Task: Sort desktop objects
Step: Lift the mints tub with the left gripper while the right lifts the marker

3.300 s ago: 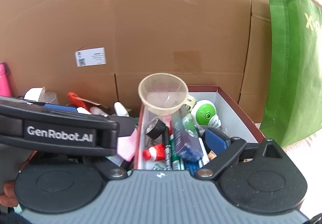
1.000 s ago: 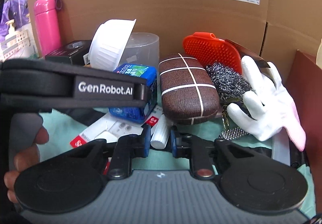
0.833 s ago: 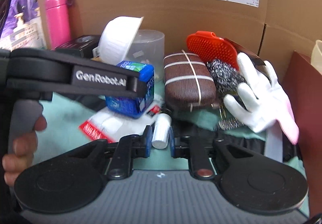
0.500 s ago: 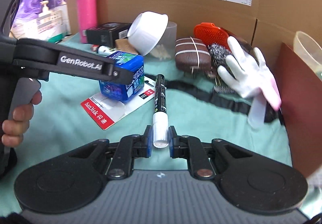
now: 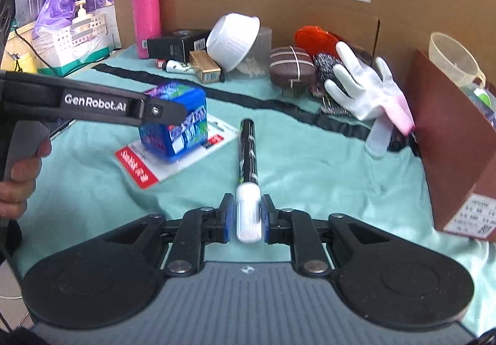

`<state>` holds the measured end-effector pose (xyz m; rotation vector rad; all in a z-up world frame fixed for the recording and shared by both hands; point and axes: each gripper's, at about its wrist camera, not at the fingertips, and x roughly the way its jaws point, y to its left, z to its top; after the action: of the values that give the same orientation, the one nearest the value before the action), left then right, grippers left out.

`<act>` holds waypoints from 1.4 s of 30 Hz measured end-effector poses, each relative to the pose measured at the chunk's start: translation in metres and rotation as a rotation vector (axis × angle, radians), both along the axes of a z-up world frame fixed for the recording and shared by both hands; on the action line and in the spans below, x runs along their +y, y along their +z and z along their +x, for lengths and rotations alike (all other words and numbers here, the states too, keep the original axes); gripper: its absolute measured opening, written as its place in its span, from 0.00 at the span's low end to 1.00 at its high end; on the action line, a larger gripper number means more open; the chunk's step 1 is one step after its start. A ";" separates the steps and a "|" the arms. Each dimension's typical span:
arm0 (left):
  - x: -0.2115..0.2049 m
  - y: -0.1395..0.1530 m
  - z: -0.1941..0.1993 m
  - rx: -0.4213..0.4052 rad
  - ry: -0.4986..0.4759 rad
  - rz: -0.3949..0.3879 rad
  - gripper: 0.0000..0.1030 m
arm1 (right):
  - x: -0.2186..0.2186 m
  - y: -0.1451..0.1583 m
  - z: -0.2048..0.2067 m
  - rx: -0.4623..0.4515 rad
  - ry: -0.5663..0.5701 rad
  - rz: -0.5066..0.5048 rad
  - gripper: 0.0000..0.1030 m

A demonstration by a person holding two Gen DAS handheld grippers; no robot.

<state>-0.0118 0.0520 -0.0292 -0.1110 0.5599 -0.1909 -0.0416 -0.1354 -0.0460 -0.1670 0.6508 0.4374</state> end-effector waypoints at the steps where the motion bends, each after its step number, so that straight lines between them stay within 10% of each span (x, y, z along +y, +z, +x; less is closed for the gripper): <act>1: -0.001 0.000 0.001 -0.001 0.001 0.005 0.59 | 0.001 0.000 0.003 -0.002 0.004 -0.001 0.27; 12: -0.004 -0.006 0.007 0.021 -0.004 0.034 0.57 | 0.017 -0.006 0.025 0.001 0.007 -0.023 0.36; 17: -0.005 -0.007 0.007 0.026 -0.007 0.037 0.56 | 0.014 -0.008 0.026 0.014 0.022 0.027 0.16; 34: -0.060 0.037 0.001 -0.075 -0.152 -0.011 0.56 | -0.050 0.033 0.007 -0.124 -0.109 0.090 0.15; 42: -0.066 0.029 0.002 -0.044 -0.165 -0.005 0.56 | -0.055 0.003 0.015 0.003 -0.106 0.022 0.15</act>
<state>-0.0101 -0.0138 -0.0007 -0.0657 0.5250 -0.3546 -0.0261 -0.1904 -0.0434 -0.1103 0.6543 0.3426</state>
